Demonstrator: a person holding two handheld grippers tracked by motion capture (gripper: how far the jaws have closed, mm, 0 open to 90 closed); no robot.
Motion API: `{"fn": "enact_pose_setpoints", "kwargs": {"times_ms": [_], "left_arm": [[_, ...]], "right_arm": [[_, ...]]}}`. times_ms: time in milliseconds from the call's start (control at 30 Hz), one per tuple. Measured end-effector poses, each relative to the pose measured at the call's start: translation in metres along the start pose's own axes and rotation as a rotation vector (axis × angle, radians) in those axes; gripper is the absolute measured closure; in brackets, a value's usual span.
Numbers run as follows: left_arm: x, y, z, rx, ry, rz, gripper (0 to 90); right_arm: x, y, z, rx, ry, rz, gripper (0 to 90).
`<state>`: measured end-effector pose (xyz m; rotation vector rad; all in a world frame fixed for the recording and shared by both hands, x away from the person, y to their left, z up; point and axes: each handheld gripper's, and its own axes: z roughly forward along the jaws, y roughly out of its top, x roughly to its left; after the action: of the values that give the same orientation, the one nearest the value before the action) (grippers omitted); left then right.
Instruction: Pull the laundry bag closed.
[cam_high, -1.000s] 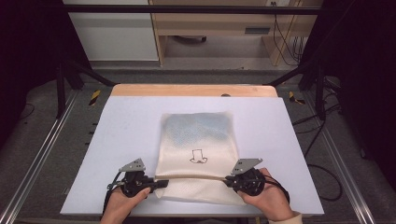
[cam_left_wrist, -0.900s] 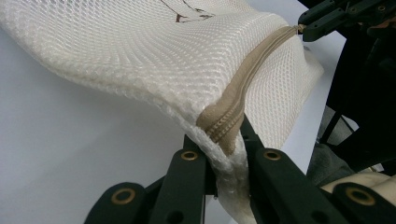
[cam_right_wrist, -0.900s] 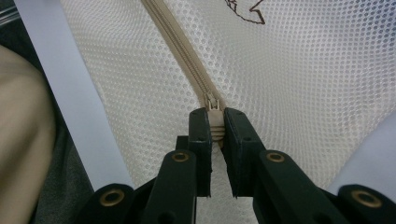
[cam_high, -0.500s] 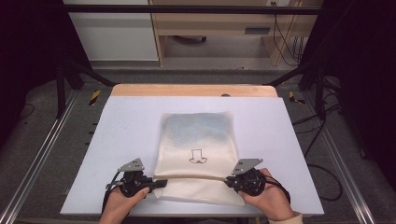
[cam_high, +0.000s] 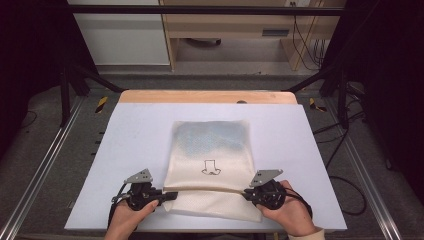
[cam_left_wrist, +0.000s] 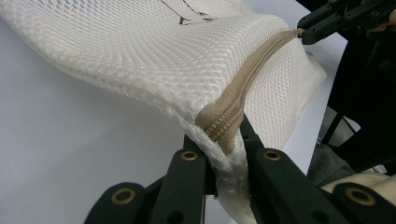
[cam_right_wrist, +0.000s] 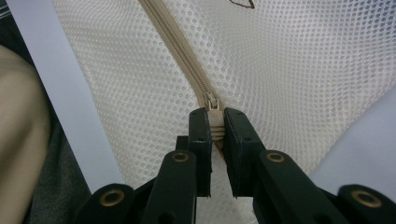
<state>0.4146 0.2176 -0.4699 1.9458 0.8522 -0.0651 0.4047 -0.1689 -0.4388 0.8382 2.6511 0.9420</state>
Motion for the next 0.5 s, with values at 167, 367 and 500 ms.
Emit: {"fn": "enact_pose_setpoints", "kwargs": {"times_ms": [167, 367, 500], "left_arm": [[0.0009, 0.0005, -0.0017, -0.004, 0.001, -0.001, 85.0], [0.0016, 0.0008, -0.0032, -0.008, 0.001, -0.004, 85.0], [0.0024, 0.0012, -0.0047, -0.013, 0.002, -0.004, 85.0]], "right_arm": [[-0.0010, -0.0035, -0.0021, 0.003, -0.005, 0.012, 81.9], [-0.0017, -0.0061, -0.0024, -0.002, -0.005, 0.014, 81.9], [-0.0023, -0.0068, -0.0028, 0.003, -0.007, 0.018, 81.9]]}}
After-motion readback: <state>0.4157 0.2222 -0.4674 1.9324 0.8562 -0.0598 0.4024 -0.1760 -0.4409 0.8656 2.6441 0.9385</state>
